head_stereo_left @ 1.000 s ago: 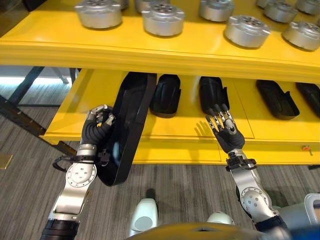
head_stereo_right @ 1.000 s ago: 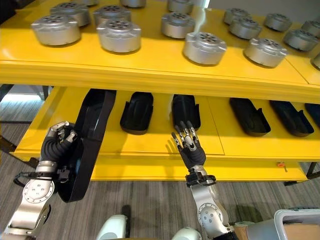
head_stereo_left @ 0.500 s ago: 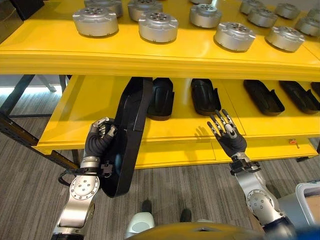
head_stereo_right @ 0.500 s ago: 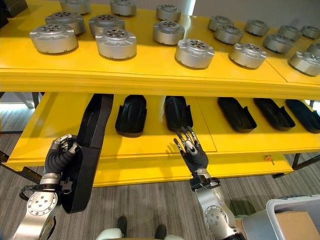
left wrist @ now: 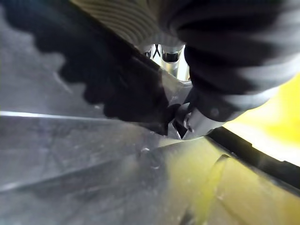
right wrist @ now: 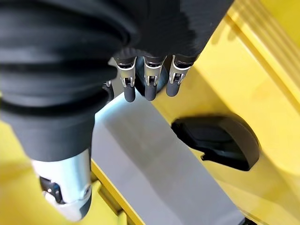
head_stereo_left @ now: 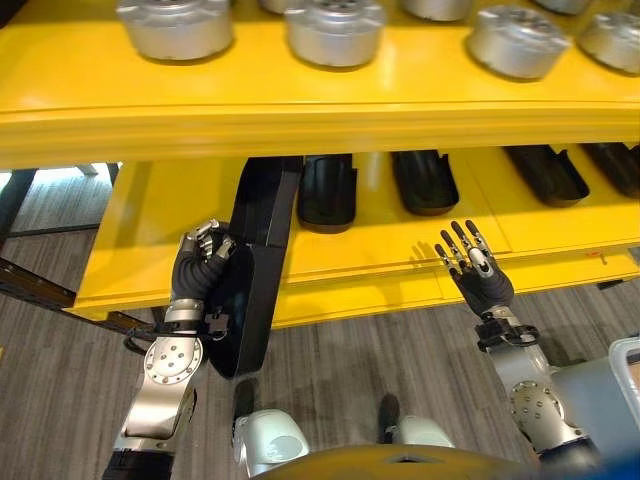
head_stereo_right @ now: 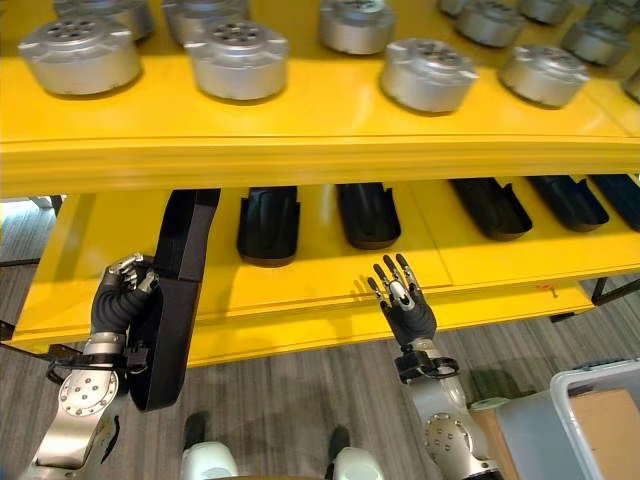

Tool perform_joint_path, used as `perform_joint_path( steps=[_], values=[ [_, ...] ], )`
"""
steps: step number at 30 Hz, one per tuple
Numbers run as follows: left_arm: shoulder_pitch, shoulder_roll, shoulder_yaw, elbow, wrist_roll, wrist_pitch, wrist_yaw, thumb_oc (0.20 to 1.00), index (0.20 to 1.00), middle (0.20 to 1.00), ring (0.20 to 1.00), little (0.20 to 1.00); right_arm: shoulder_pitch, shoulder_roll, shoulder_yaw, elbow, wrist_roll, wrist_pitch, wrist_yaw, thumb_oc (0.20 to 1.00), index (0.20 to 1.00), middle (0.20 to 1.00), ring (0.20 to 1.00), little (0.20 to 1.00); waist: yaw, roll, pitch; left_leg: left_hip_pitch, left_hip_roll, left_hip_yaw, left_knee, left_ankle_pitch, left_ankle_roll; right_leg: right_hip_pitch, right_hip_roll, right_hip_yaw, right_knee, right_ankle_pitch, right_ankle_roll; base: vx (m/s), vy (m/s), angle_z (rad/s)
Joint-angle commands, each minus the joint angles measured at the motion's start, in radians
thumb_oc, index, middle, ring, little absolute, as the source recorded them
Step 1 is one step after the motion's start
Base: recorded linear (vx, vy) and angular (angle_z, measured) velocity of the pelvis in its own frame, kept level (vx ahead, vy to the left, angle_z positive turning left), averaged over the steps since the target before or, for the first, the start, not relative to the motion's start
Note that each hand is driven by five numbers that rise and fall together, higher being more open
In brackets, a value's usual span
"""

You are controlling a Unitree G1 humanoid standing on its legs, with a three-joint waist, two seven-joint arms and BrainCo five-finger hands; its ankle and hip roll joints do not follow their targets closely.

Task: Move parts from the plastic box to the shelf.

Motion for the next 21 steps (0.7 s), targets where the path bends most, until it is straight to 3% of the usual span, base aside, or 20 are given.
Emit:
perform_joint_path(
  steps=[1,8,10,16,21],
  values=[
    [-0.034,0.014,0.026,-0.078,-0.021,-0.074,0.015,0.200,0.200,0.200,0.200,0.200,-0.028,-0.007,-0.039,-0.058,0.003,-0.039,0.028,1.000,1.000,1.000,1.000,1.000,0.022,0.058,-0.066,0.025,0.033,-0.023,-0.071,0.086,0.071,-0.041,-0.039,0.044,0.151,-0.111,0.024,0.13,0.276,0.04],
    [-0.301,0.070,-0.094,0.069,0.073,-0.046,0.082,0.200,0.200,0.200,0.200,0.200,0.014,0.028,-0.023,-0.098,0.016,-0.007,0.036,1.000,1.000,1.000,1.000,1.000,-0.011,0.006,-0.060,-0.037,-0.088,0.047,0.108,-0.057,0.084,0.022,-0.174,0.021,0.043,-0.004,0.089,0.10,0.242,0.13],
    [-0.377,0.075,-0.116,0.118,0.102,-0.038,0.111,0.200,0.200,0.200,0.200,0.200,0.017,0.030,-0.016,-0.096,0.021,0.001,0.040,1.000,1.000,1.000,1.000,1.000,-0.016,-0.008,-0.054,-0.072,-0.100,0.054,0.150,-0.074,0.082,0.011,-0.191,0.021,0.041,0.006,0.097,0.00,0.140,-0.04],
    [-0.608,0.094,-0.183,0.298,0.168,0.011,0.205,0.200,0.200,0.200,0.200,0.200,0.015,0.004,0.011,-0.089,0.041,0.021,0.046,1.000,1.000,1.000,1.000,1.000,-0.038,-0.040,-0.011,-0.176,-0.106,0.044,0.256,-0.094,0.081,-0.033,-0.204,0.018,0.058,0.013,0.097,-0.06,0.052,-0.06],
    [-0.802,0.115,-0.227,0.489,0.120,0.040,0.269,0.200,0.200,0.200,0.200,0.200,-0.021,-0.008,0.055,-0.066,0.055,0.027,0.038,1.000,1.000,1.000,1.000,1.000,-0.045,-0.048,0.044,-0.241,-0.090,0.034,0.288,-0.088,0.083,-0.107,-0.185,0.026,0.080,0.012,0.094,-0.11,-0.014,-0.01]
  ],
)
